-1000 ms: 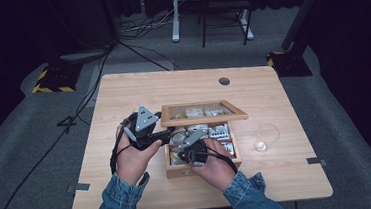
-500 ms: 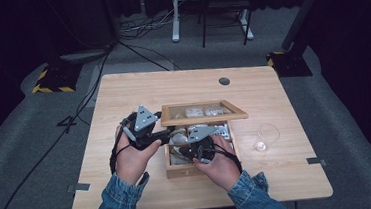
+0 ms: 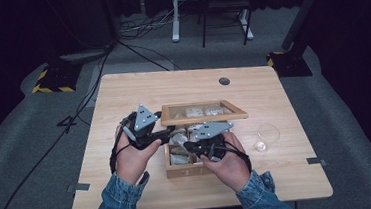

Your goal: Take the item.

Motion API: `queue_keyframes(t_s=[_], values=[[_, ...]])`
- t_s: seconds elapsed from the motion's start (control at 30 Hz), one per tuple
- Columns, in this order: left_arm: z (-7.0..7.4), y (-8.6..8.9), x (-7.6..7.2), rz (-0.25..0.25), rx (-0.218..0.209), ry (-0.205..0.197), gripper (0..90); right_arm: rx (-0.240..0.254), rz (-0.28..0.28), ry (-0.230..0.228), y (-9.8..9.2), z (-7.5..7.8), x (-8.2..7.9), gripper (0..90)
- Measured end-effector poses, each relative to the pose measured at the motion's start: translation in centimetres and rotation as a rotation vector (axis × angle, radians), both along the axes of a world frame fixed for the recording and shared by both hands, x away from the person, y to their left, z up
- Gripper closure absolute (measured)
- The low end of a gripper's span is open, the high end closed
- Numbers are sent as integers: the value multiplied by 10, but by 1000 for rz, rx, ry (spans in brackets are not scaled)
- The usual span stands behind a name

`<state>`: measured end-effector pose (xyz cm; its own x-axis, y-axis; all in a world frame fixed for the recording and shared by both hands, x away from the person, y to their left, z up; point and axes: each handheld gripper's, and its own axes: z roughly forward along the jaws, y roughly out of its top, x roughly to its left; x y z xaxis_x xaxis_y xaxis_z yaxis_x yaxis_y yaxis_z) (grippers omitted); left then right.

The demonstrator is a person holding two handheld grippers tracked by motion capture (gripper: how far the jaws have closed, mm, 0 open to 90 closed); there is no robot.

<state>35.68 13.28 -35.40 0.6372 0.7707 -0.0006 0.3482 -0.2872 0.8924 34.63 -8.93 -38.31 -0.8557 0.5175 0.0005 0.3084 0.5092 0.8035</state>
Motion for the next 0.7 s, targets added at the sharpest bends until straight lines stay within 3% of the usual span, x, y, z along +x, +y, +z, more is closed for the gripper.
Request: queue_keyframes(t_s=[0.7], values=[[1,0,1,0,2,3,417,43,-81,-36,-40,23,-5,900]])
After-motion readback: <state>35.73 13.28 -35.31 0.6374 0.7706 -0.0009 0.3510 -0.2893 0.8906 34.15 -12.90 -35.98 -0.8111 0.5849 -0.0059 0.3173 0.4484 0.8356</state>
